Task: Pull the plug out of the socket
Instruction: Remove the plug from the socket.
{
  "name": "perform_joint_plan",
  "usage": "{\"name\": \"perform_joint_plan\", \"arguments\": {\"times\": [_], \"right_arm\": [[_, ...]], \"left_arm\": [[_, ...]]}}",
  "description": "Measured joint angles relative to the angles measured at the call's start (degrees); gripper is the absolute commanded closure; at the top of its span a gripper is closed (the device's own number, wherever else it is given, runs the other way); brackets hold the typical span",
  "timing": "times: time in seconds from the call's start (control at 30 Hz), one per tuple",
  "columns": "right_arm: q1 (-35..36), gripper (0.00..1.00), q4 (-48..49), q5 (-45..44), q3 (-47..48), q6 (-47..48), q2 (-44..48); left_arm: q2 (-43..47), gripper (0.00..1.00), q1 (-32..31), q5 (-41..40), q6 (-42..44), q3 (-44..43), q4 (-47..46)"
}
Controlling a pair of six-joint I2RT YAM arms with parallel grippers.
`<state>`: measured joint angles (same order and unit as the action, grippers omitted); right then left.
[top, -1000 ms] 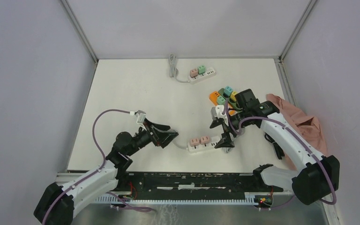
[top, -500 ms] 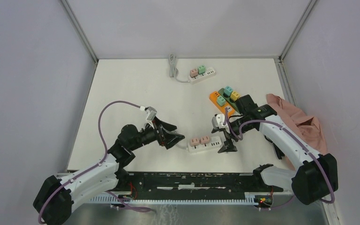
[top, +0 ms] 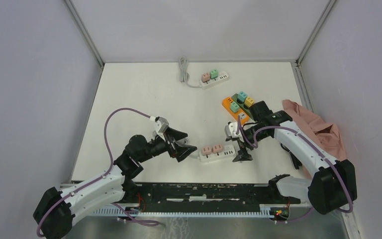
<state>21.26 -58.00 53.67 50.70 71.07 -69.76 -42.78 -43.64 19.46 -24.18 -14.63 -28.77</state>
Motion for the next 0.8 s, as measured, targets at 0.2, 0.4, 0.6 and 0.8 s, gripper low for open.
{"name": "perform_joint_plan", "arguments": {"times": [0.2, 0.4, 0.6, 0.8], "right_arm": [[0.0, 0.0, -0.35, -1.2, 0.0, 1.09, -0.31], [-0.04, 0.0, -0.63, -2.99, 0.0, 1.33, -0.59], [-0.04, 0.0, 0.07, -4.04, -0.02, 1.22, -0.59], [-0.07, 0.0, 1.64, -4.85, -0.11, 0.5, -1.18]], "left_arm": [[-2.23, 0.08, 0.0, -1.55, 1.18, -1.49, 3.15], [-10.75, 0.11, -0.07, -1.6, 4.74, -8.37, 10.4], [-14.34, 0.17, -2.84, -1.79, 9.05, -8.81, 10.69], [-22.14, 0.2, -9.94, -5.9, 15.06, -11.3, 11.54]]}}
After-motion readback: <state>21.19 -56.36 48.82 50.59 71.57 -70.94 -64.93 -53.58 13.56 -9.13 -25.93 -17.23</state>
